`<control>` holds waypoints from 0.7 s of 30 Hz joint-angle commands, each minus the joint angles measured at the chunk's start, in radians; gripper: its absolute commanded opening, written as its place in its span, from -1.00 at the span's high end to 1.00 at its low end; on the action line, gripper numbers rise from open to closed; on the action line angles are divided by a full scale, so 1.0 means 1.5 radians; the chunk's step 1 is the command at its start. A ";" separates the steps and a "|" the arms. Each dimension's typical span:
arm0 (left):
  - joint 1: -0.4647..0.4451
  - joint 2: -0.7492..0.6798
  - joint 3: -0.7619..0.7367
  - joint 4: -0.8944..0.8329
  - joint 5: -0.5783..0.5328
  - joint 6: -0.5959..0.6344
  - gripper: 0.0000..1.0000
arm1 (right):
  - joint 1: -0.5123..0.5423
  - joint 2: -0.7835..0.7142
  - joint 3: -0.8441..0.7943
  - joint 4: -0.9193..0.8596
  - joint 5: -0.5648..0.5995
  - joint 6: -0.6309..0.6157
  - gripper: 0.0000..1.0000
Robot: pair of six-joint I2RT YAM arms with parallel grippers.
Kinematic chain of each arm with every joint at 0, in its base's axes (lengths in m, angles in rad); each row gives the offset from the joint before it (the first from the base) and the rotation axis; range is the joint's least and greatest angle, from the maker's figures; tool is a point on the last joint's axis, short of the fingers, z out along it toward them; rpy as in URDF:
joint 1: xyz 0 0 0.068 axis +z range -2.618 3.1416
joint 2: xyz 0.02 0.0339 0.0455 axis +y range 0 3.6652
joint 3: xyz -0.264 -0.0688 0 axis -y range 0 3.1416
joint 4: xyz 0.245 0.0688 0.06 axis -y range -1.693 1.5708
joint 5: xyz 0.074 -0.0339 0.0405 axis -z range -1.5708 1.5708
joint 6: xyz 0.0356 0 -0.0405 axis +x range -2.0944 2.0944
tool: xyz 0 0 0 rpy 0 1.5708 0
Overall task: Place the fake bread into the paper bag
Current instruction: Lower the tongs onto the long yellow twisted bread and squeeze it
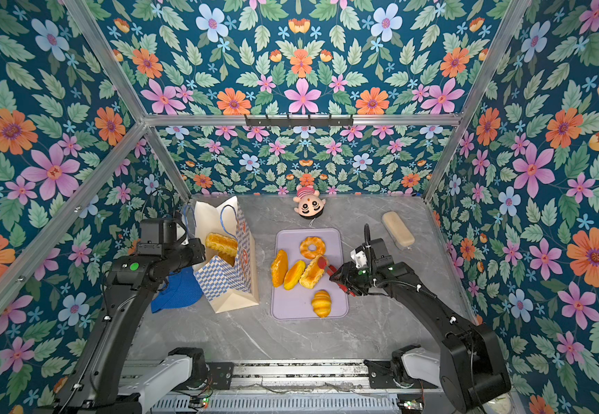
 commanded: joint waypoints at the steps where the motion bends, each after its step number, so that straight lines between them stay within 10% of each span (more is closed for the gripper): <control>1: 0.000 0.001 0.006 -0.001 -0.005 0.002 0.52 | 0.000 0.004 -0.002 0.039 -0.013 0.008 0.00; 21: 0.000 0.002 0.015 -0.001 -0.007 0.002 0.53 | -0.014 -0.062 0.029 -0.046 0.005 -0.015 0.32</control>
